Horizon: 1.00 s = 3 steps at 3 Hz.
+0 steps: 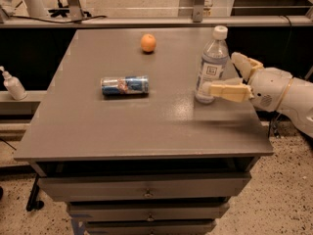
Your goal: Place blue plastic bottle upright
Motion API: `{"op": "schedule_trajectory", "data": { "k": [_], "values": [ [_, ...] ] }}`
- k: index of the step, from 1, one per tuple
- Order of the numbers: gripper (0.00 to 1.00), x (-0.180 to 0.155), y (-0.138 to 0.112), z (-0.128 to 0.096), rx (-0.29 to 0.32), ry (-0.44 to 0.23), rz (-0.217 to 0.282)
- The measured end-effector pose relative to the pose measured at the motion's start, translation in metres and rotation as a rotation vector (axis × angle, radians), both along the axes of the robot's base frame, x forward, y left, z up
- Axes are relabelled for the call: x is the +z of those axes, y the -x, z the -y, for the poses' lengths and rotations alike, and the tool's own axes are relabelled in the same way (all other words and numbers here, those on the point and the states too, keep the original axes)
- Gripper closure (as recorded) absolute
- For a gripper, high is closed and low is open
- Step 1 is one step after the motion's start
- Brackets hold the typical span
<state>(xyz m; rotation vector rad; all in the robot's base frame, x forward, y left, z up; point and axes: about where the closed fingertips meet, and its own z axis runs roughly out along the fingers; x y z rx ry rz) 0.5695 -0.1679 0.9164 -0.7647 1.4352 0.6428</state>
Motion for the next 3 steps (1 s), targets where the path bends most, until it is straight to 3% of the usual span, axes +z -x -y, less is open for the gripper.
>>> {"op": "schedule_trajectory", "data": {
  "k": [1, 2, 3],
  "values": [
    [0.00, 0.001, 0.003, 0.005, 0.002, 0.037, -0.002],
    [0.00, 0.009, 0.013, 0.029, 0.009, 0.133, 0.005],
    [0.00, 0.028, 0.032, 0.072, 0.000, 0.256, 0.026]
  ]
}}
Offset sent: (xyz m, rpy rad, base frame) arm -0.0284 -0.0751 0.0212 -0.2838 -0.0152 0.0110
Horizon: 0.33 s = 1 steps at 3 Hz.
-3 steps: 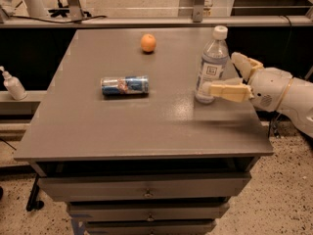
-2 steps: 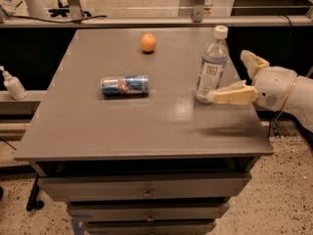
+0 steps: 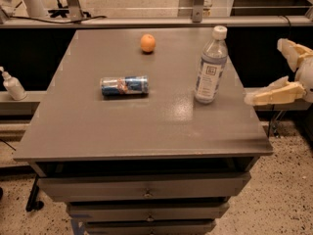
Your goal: Place blue plastic bottle upright
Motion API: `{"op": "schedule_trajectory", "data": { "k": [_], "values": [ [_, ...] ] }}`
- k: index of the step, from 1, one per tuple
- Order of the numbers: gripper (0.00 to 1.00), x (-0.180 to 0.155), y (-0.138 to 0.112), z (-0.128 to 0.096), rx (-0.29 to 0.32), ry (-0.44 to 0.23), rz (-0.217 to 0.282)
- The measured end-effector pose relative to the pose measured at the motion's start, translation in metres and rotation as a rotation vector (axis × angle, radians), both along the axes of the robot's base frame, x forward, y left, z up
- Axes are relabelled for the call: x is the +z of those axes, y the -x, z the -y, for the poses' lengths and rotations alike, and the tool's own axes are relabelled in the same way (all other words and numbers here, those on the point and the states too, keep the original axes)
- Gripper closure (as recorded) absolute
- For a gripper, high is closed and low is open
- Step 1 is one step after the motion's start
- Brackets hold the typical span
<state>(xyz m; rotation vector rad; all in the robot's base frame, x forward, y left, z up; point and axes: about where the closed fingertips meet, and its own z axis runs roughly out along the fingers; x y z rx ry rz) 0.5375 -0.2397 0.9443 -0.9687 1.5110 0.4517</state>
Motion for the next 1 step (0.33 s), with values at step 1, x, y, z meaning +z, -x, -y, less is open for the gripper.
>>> {"op": "schedule_trajectory", "data": {
  "k": [1],
  "values": [
    [0.00, 0.0007, 0.0024, 0.0012, 0.011, 0.008, -0.001]
  ]
}}
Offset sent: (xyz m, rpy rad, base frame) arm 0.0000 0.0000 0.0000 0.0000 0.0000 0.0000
